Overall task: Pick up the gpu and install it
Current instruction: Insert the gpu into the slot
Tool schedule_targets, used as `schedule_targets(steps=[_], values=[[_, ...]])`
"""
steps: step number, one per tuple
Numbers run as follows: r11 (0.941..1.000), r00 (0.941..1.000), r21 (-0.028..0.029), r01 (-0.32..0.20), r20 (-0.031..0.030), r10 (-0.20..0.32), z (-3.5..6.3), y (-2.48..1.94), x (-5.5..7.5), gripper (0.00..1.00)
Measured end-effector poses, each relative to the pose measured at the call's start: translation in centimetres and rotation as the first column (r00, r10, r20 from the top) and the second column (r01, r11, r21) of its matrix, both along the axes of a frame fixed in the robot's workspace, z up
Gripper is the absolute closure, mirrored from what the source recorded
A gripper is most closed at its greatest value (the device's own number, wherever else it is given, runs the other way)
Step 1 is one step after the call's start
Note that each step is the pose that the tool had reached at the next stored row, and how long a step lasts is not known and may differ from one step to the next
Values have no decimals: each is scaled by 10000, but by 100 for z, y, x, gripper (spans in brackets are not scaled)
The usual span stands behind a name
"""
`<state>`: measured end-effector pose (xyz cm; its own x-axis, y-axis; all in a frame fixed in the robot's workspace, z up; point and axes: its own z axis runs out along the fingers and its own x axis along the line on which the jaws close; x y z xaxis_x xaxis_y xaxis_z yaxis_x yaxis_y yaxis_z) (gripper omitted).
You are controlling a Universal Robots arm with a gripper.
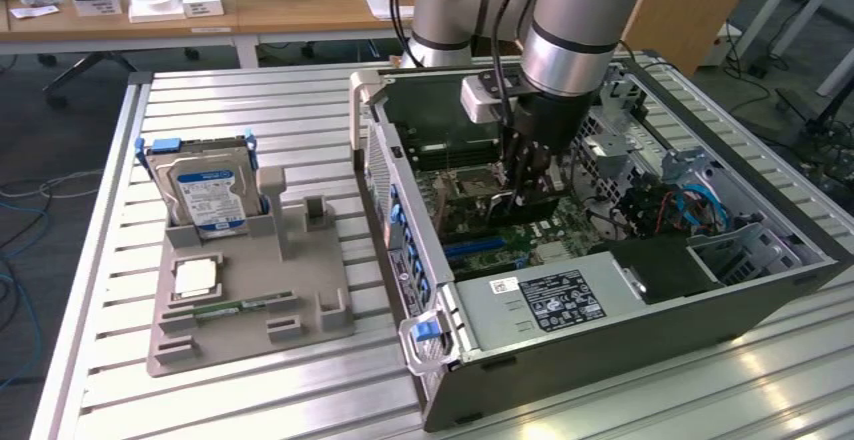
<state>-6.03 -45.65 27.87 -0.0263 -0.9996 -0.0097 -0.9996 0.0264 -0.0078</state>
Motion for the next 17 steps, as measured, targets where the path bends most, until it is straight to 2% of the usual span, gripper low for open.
schedule_targets(steps=[5,17], values=[[10000,10000,-2,0,-1,0,-47,0,-38,73],[10000,10000,-1,-1,0,1,-50,-3,-100,73]])
